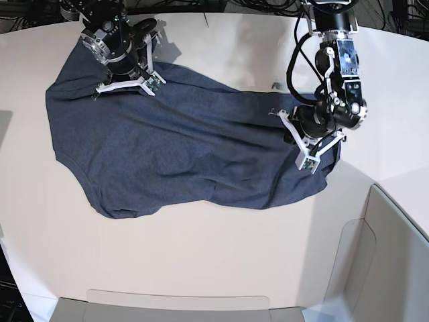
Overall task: Layout the t-shirt on the table in an organized manner, then fold the t-shirt properly
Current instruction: 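Drag the shirt fabric with the left gripper toward the right gripper, then lower the right gripper onto the shirt body and press it flat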
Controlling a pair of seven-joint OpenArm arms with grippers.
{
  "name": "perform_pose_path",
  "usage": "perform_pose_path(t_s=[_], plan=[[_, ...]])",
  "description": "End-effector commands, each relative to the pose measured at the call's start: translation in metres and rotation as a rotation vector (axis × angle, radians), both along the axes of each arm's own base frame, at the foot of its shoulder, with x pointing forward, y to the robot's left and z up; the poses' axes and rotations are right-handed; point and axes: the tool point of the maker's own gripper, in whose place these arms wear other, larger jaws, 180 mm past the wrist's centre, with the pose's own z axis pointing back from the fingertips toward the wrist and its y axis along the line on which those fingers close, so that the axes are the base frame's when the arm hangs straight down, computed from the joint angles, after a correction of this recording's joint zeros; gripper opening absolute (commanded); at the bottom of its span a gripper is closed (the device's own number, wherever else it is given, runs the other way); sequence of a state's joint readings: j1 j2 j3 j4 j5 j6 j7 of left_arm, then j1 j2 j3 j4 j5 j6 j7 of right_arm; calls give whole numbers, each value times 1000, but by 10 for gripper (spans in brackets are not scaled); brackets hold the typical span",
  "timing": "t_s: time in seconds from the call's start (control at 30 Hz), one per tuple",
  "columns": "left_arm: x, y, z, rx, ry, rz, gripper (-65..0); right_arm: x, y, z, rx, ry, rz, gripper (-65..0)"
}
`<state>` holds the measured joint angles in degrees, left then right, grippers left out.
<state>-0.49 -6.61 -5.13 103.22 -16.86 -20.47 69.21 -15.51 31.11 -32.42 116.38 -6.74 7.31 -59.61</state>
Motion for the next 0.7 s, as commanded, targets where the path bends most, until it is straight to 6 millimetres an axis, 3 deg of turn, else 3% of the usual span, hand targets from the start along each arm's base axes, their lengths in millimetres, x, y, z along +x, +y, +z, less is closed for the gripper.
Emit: perform_pose_path(t_s=[0.0,0.2,0.67], plan=[[8,13,17,19,-62,29,-611,6,3,8,12,-33,4,-650],[-23,50,17,42,-61,147,-505,14,12,14,44,-57,-8,-650],[-71,122,20,92,-44,388,-500,40,28,32,100,-132,-21,-650]])
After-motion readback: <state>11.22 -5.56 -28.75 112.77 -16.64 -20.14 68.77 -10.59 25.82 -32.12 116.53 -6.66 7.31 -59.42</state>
